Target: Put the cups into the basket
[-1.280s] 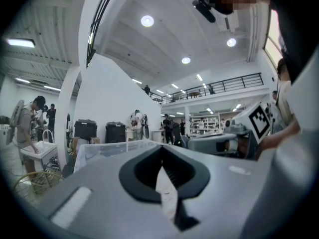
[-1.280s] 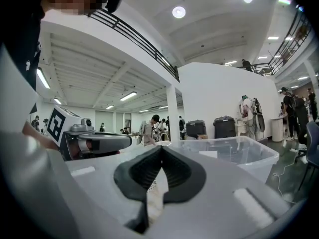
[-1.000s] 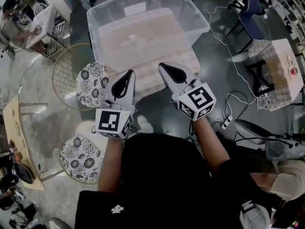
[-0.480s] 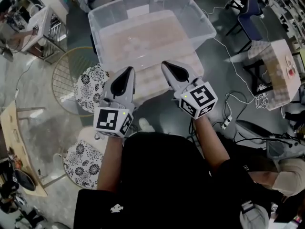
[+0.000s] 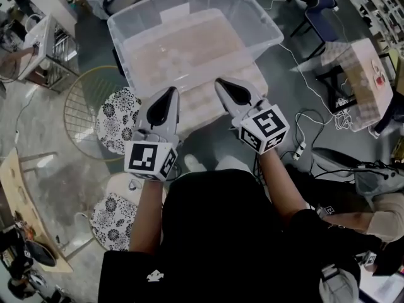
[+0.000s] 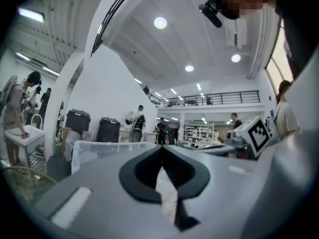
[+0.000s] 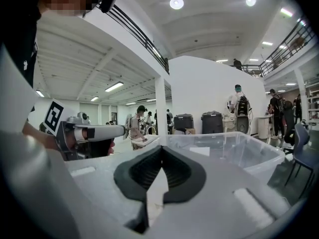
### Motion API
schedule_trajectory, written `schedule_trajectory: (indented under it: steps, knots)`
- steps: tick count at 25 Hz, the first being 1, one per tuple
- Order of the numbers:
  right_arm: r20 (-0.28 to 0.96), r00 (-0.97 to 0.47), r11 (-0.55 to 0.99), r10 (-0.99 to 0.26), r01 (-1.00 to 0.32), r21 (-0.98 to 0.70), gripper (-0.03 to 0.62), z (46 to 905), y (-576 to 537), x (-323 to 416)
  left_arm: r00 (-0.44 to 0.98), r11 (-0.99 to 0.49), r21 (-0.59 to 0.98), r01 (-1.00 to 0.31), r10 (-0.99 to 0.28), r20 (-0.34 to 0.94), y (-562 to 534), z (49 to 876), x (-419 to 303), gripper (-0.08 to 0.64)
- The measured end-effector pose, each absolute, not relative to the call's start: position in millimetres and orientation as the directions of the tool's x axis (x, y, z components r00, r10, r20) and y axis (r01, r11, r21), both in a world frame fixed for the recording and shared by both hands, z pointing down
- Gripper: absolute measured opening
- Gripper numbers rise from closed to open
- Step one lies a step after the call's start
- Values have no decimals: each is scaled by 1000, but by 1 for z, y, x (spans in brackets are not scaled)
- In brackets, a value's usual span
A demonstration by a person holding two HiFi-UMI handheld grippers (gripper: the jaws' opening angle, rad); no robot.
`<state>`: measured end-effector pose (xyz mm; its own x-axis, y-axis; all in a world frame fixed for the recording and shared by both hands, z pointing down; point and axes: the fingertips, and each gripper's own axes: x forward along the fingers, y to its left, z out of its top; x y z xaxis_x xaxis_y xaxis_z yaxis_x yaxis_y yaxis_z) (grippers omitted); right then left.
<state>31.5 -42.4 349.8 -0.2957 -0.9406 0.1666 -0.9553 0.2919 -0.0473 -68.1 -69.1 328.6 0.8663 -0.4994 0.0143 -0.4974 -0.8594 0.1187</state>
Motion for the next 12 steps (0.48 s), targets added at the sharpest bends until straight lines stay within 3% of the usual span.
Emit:
schedule_trajectory:
  steps: [12]
  knots:
    - [232, -226, 215, -946, -974, -74, 2, 380, -36, 95, 875, -868, 114, -483, -483, 30, -62, 336, -33, 6]
